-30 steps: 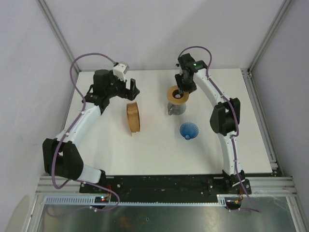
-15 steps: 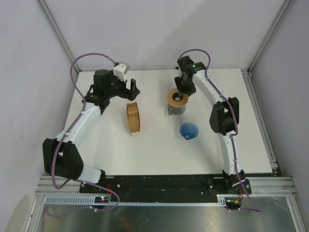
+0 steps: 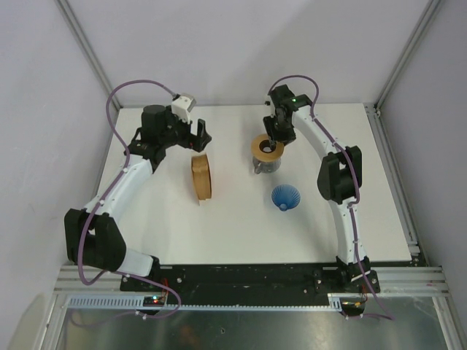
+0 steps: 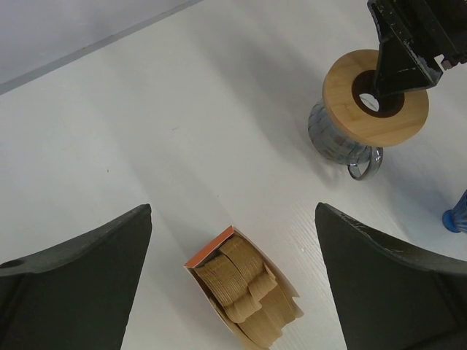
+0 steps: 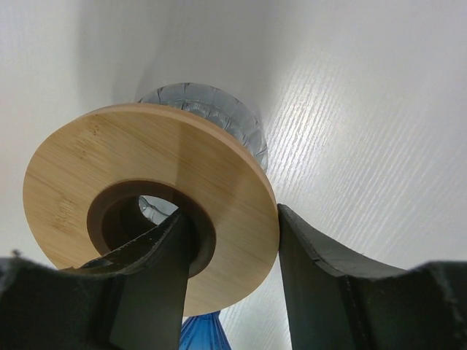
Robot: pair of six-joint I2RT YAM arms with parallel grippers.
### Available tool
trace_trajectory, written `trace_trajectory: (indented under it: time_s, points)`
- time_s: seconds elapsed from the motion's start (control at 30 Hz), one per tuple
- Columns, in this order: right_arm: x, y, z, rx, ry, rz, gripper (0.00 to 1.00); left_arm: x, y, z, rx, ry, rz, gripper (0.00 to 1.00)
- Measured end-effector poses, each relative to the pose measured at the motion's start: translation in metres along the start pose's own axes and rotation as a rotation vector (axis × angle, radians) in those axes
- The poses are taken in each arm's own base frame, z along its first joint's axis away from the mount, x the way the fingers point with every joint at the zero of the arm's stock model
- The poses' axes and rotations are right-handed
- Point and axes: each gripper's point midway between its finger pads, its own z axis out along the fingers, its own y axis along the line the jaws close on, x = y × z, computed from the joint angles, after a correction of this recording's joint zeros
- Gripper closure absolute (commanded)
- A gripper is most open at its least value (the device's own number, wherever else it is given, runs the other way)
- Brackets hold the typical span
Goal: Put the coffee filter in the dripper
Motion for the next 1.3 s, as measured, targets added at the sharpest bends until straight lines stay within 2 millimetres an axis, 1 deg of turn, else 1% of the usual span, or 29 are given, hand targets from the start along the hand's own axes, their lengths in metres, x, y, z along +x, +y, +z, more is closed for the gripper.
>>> trace_trajectory:
  time_s: [0.13,0.23,0.43,0.57,0.67,0.77,0.87,0.93,1.0,1.03,1.1,1.13,1.2,1.27,1.3]
  points:
    - [0.0,-0.001,0.002,-0.005,-0.002,0.003,0.38,0.0,0.0,0.0,0.0,0.0,0.003,0.01]
    - [0.0,-0.001,0.003,-0.006,-0.001,-0.002,0.3,0.0,0.0,0.0,0.0,0.0,0.003,0.01]
    - [0.0,-0.002,0.003,-0.005,-0.001,-0.01,0.24,0.0,0.0,0.0,0.002,0.0,0.004,0.01]
    - [-0.001,-0.003,0.003,-0.005,-0.006,-0.012,0.15,0.0,-0.001,0.0,0.006,0.0,0.005,0.01]
    - [-0.003,-0.003,0.001,-0.005,-0.015,-0.012,0.05,0.0,-0.002,0.0,0.009,0.0,0.005,0.01]
    - [-0.008,-0.003,-0.006,-0.007,-0.039,-0.016,0.01,0.002,-0.004,0.002,0.02,0.005,0.005,0.02]
    - [-0.017,-0.003,-0.018,-0.009,-0.079,-0.018,0.01,0.006,-0.009,0.006,0.035,0.016,0.005,0.02]
    - [-0.025,-0.002,-0.03,-0.011,-0.119,-0.019,0.01,0.007,-0.012,0.008,0.046,0.021,0.007,0.02]
    - [-0.035,-0.002,-0.047,-0.007,-0.177,-0.021,0.01,0.008,-0.015,0.01,0.054,0.024,0.009,0.02]
    - [-0.039,-0.003,-0.06,-0.005,-0.219,-0.02,0.01,0.008,-0.017,0.01,0.056,0.025,0.01,0.02]
    - [-0.044,-0.004,-0.074,-0.001,-0.271,-0.02,0.01,0.008,-0.018,0.01,0.06,0.025,0.01,0.02]
    - [-0.043,-0.004,-0.084,0.002,-0.302,-0.019,0.01,0.008,-0.018,0.01,0.061,0.024,0.011,0.02]
    - [-0.034,-0.007,-0.107,0.005,-0.363,-0.017,0.01,0.008,-0.019,0.01,0.063,0.025,0.01,0.02]
    - [-0.022,-0.008,-0.128,0.001,-0.424,-0.017,0.01,0.008,-0.02,0.011,0.068,0.026,0.01,0.02]
    - [-0.013,-0.008,-0.138,-0.001,-0.448,-0.017,0.02,0.008,-0.021,0.011,0.07,0.026,0.01,0.02]
